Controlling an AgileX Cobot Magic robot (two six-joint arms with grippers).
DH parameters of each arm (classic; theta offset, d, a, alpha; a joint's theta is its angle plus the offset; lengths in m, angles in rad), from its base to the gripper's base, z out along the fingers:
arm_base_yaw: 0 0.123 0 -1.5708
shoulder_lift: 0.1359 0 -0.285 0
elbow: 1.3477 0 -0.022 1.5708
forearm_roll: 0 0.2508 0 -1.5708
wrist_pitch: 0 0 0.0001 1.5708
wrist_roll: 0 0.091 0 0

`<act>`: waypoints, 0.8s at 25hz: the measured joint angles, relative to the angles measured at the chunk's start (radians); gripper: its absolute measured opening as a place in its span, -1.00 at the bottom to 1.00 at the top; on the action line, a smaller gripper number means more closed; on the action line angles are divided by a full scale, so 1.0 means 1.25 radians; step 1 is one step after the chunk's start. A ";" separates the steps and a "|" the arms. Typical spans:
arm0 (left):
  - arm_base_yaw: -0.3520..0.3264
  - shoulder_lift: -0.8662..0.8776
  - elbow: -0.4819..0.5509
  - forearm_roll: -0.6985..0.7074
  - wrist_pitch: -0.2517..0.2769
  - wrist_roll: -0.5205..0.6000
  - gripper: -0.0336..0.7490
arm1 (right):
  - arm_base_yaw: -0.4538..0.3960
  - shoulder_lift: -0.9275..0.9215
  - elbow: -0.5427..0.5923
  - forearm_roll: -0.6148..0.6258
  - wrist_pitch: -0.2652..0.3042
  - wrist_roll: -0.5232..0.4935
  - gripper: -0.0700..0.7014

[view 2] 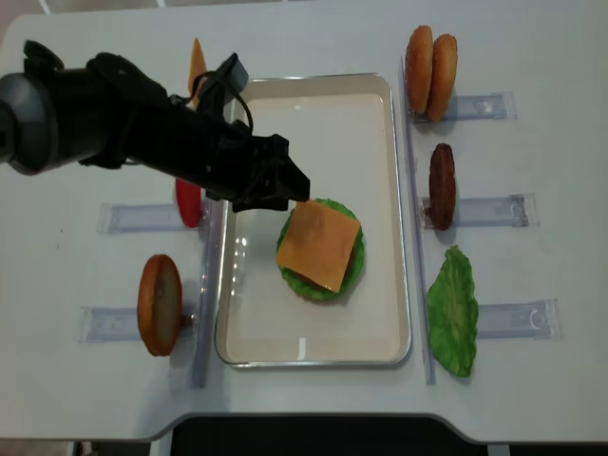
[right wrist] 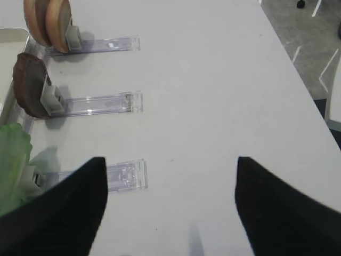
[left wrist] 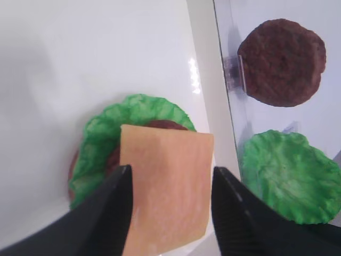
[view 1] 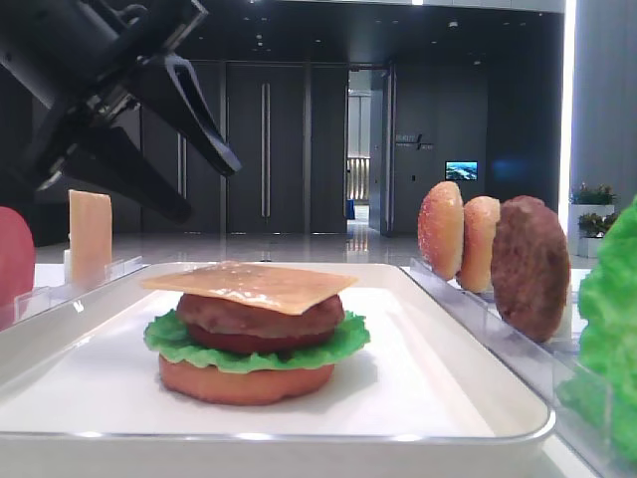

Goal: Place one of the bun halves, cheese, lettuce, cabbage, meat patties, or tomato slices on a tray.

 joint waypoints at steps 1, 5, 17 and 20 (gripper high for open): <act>0.002 -0.008 0.000 0.016 0.000 -0.009 0.03 | 0.000 0.000 0.000 0.000 0.000 0.000 0.43; 0.015 -0.048 -0.034 0.159 0.018 -0.094 0.04 | 0.000 0.000 0.000 0.000 -0.001 0.000 0.43; 0.017 -0.111 -0.216 0.607 0.327 -0.343 0.50 | 0.000 0.000 0.000 0.000 -0.001 0.000 0.43; 0.013 -0.112 -0.229 0.643 0.361 -0.371 0.66 | 0.000 0.000 0.000 0.000 -0.001 0.000 0.43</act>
